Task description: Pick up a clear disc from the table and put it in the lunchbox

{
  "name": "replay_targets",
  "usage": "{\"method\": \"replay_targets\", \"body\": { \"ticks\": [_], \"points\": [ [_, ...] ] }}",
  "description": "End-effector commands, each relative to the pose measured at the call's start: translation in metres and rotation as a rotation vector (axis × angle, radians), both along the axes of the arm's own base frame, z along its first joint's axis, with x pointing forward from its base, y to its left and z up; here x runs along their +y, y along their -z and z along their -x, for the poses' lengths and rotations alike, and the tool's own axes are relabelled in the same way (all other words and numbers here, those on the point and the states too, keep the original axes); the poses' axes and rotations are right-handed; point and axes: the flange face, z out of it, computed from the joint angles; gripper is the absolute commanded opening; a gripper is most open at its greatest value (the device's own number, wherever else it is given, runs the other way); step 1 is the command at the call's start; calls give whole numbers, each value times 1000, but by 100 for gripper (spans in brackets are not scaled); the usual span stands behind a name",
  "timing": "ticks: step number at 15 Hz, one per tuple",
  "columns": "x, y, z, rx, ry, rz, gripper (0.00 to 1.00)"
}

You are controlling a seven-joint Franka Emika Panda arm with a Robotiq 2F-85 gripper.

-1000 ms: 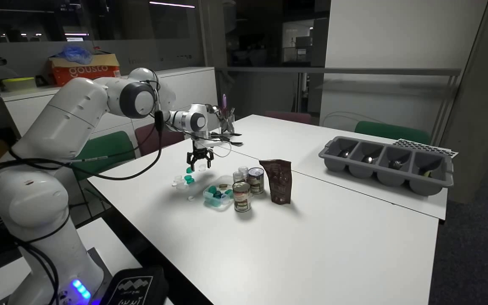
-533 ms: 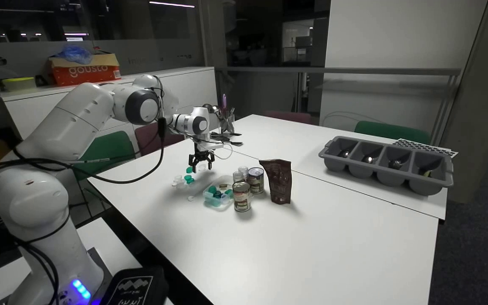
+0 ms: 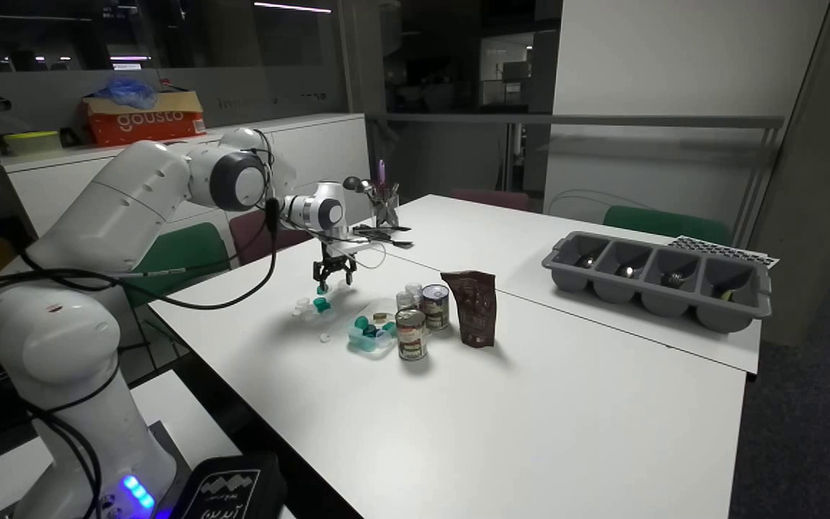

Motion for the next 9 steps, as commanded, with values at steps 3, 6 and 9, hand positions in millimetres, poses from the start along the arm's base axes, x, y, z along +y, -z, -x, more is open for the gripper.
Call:
{"method": "replay_targets", "body": {
  "ticks": [3, 6, 9],
  "points": [
    [2, -3, 11, -61, 16, -10, 100],
    [2, 0, 11, -62, 15, -15, 100],
    [2, -2, 9, -64, 12, -15, 100]
  ]
}}
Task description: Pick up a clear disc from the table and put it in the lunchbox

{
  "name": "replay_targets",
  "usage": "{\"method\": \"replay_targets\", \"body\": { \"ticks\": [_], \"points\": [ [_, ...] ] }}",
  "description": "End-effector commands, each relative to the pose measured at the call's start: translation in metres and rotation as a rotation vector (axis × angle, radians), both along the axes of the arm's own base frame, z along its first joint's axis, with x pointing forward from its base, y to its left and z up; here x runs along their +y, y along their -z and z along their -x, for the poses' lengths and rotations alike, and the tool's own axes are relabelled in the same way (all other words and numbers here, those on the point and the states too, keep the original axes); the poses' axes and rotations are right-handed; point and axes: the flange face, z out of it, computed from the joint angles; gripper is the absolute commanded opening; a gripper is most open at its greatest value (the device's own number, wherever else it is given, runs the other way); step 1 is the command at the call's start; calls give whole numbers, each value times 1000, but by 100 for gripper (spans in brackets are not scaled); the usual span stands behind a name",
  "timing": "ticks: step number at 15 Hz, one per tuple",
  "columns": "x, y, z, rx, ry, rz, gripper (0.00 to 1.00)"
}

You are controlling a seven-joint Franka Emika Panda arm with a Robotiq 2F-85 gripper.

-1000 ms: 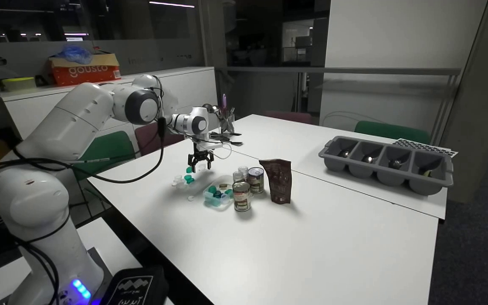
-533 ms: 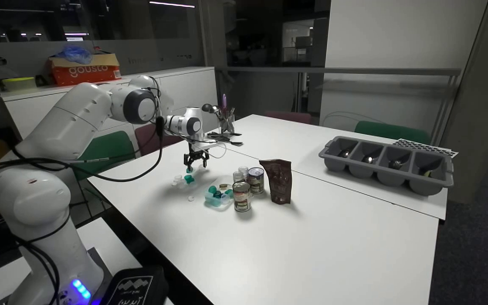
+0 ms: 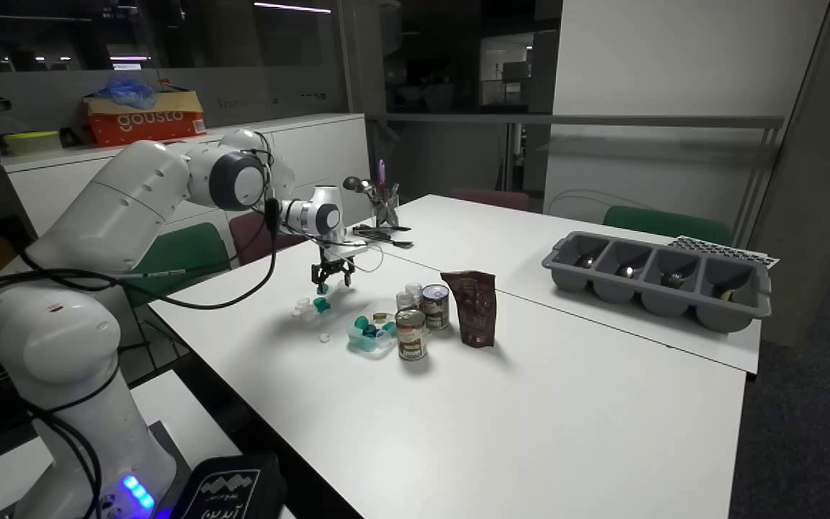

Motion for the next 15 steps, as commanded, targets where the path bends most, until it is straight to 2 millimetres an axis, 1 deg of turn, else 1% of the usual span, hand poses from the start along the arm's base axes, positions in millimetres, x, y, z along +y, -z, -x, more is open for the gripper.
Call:
{"method": "replay_targets", "body": {
  "ticks": [1, 7, 11, 15],
  "points": [
    [-4, -11, 3, -29, 2, 6, 100],
    [-1, -17, -3, -31, -18, 10, 100],
    [1, -22, -13, -26, -44, 11, 100],
    [1, -24, -18, -28, -72, -1, 100]
  ]
}}
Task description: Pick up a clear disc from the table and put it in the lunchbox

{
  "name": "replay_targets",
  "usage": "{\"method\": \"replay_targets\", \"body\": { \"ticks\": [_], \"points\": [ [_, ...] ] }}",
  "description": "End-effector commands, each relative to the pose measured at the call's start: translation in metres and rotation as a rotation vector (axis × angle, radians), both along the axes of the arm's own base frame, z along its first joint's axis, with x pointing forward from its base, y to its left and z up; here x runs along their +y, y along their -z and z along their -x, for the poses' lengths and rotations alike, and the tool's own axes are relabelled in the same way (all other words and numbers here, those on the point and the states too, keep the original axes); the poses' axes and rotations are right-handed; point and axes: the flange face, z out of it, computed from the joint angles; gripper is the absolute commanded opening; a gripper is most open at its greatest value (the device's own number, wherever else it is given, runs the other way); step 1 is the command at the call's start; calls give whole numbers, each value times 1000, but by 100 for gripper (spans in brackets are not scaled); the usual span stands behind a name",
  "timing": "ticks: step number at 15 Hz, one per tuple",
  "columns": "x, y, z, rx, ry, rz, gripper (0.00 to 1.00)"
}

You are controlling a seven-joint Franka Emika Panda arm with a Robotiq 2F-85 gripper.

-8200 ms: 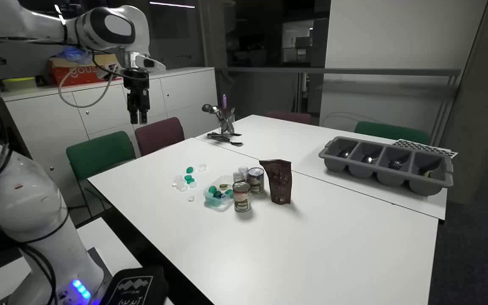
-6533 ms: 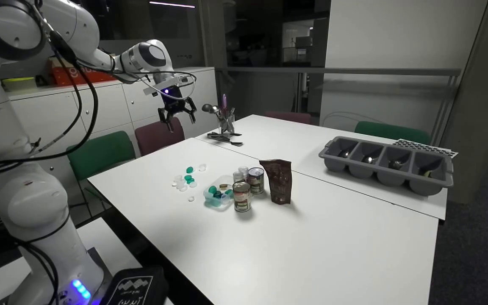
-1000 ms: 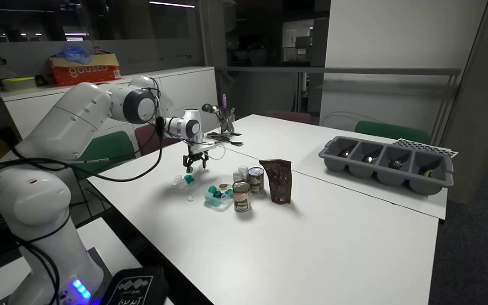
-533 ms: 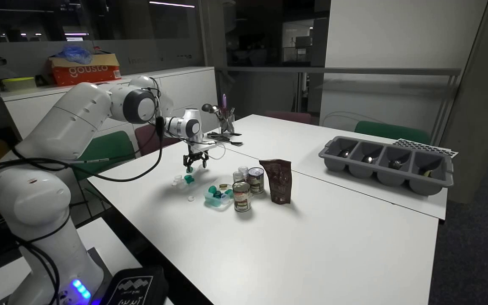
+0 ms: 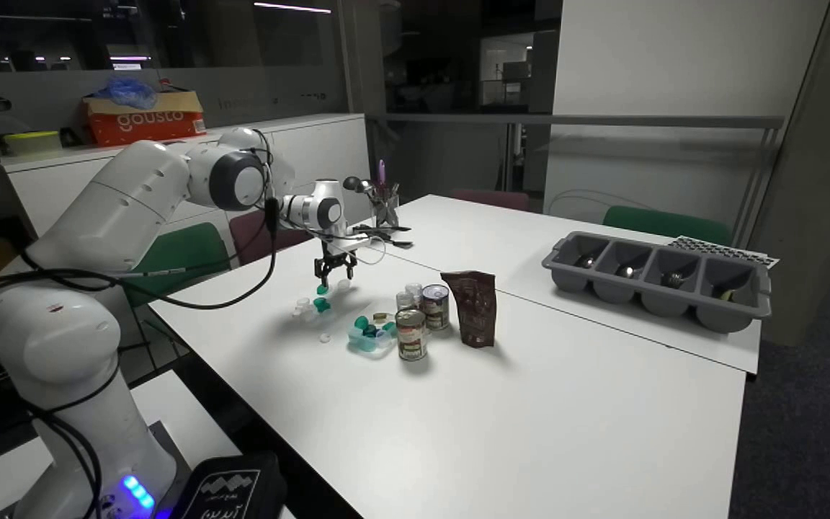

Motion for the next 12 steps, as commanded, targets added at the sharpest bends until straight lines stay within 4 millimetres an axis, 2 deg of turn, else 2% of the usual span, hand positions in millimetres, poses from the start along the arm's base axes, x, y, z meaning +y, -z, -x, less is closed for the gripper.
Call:
{"method": "replay_targets", "body": {
  "ticks": [1, 12],
  "points": [
    [-1, -8, -7, 0, -44, 5, 100],
    [-15, -21, -29, 69, -74, 51, 100]
  ]
}}
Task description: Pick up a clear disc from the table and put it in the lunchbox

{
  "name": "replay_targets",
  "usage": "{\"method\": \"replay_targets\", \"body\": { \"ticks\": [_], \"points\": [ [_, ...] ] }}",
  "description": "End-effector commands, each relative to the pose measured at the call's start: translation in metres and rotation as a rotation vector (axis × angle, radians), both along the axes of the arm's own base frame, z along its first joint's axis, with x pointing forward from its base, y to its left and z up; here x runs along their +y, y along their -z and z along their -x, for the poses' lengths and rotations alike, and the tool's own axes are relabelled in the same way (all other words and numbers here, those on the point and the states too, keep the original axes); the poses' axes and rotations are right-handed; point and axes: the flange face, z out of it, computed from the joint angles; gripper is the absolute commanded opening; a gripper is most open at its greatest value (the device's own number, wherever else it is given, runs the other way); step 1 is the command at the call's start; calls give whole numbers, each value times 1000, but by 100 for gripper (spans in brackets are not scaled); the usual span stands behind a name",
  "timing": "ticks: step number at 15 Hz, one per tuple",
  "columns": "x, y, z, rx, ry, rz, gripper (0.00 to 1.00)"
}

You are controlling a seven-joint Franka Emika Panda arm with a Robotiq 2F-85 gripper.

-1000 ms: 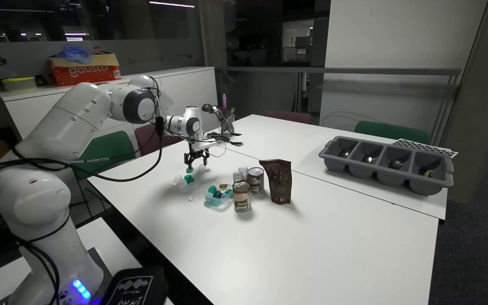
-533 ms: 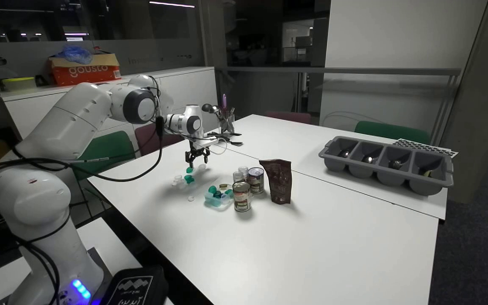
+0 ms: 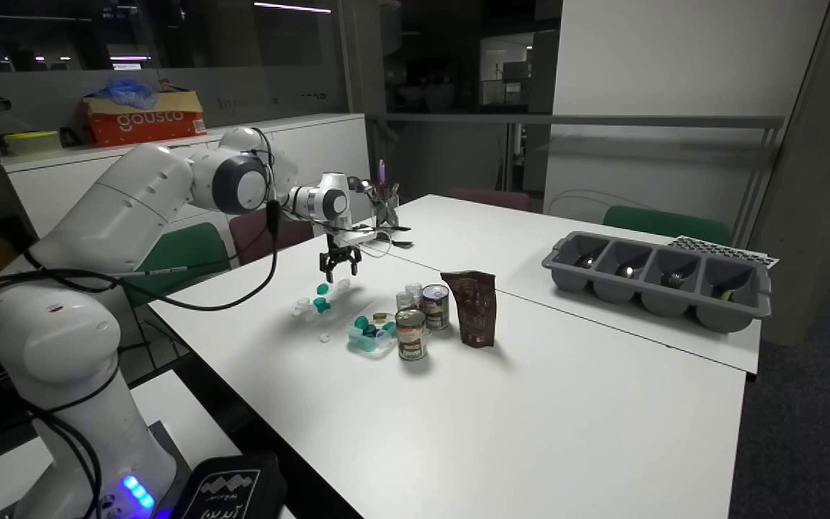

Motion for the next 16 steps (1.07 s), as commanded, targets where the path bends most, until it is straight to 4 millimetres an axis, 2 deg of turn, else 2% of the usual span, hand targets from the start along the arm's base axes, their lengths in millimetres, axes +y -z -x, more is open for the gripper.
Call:
{"method": "replay_targets", "body": {
  "ticks": [1, 7, 16],
  "points": [
    [-3, -5, -14, 27, -65, 10, 100],
    [10, 2, -20, 60, -277, -11, 100],
    [13, 3, -32, 77, -415, -22, 100]
  ]
}}
